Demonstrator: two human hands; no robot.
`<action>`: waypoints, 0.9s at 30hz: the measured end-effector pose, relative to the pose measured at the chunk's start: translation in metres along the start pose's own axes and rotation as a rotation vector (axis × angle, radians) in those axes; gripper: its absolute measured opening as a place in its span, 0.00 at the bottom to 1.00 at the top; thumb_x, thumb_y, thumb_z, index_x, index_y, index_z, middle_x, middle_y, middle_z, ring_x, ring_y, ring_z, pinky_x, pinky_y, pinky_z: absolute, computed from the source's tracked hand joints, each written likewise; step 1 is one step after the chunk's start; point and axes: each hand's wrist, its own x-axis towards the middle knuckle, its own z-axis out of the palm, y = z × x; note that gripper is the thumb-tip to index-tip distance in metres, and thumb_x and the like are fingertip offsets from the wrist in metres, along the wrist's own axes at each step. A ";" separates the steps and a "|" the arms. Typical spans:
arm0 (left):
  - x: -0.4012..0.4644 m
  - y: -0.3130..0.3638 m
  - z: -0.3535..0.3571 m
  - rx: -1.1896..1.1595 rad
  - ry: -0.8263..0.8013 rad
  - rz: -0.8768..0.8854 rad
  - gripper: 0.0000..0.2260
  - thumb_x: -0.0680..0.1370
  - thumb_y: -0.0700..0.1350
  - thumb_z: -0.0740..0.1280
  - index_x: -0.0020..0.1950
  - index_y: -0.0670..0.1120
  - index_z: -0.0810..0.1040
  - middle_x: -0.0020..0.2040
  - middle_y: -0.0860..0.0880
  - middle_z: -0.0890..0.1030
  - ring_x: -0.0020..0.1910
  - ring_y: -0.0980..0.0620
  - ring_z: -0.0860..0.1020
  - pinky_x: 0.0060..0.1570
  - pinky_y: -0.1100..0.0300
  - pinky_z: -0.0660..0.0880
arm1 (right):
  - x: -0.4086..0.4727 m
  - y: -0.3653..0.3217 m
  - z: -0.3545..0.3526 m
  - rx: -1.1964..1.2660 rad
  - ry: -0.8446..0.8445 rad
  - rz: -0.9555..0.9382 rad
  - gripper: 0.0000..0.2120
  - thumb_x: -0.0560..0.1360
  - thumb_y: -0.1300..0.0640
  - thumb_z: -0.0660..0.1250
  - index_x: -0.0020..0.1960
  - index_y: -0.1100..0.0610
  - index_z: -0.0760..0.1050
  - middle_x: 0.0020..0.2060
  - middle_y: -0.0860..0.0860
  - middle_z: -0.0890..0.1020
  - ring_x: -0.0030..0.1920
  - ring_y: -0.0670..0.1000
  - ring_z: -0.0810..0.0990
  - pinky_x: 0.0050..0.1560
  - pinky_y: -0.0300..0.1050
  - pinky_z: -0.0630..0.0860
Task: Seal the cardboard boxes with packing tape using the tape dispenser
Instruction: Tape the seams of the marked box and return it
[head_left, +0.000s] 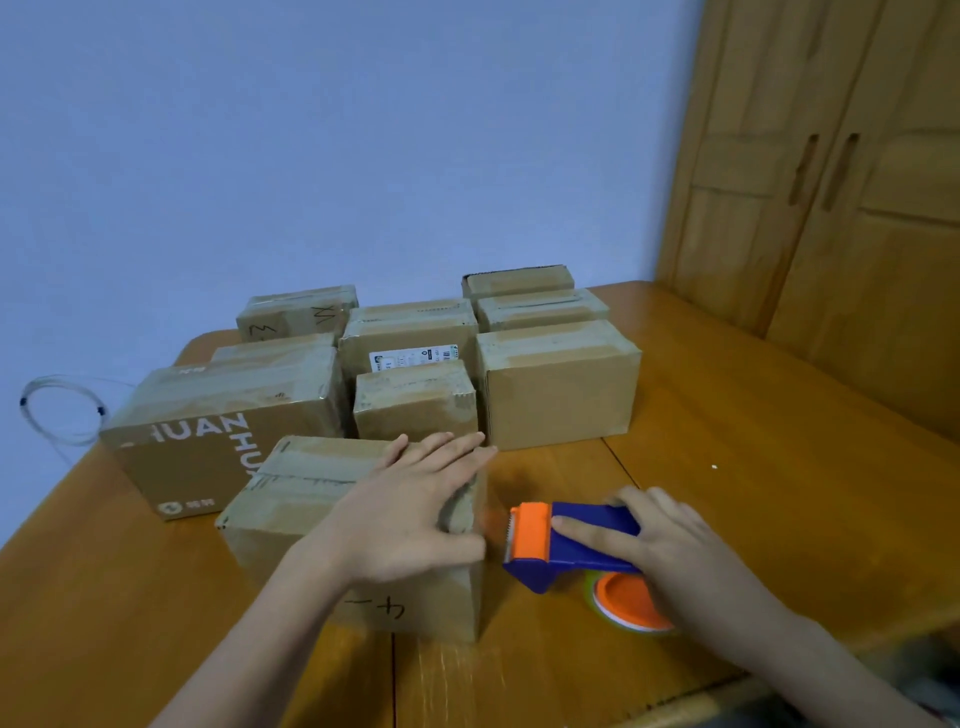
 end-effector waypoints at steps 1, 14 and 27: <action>0.000 0.001 0.000 0.003 0.002 0.000 0.46 0.60 0.71 0.43 0.78 0.61 0.44 0.78 0.61 0.42 0.76 0.59 0.40 0.74 0.54 0.37 | 0.004 0.000 0.007 -0.019 0.016 -0.015 0.51 0.46 0.45 0.84 0.67 0.42 0.71 0.48 0.48 0.78 0.41 0.51 0.80 0.30 0.39 0.74; 0.001 -0.003 0.003 -0.014 -0.012 0.051 0.48 0.59 0.75 0.50 0.77 0.62 0.45 0.78 0.61 0.42 0.76 0.59 0.39 0.73 0.52 0.35 | 0.038 -0.013 -0.042 -0.203 -0.069 -0.185 0.32 0.82 0.56 0.57 0.75 0.37 0.42 0.65 0.56 0.63 0.63 0.59 0.63 0.59 0.53 0.64; 0.002 -0.009 0.005 -0.057 -0.001 0.079 0.49 0.58 0.72 0.56 0.77 0.60 0.46 0.78 0.61 0.44 0.75 0.62 0.41 0.72 0.54 0.35 | 0.043 -0.042 -0.062 -0.474 -0.080 -0.209 0.27 0.81 0.54 0.59 0.76 0.43 0.52 0.65 0.61 0.62 0.65 0.65 0.61 0.60 0.59 0.63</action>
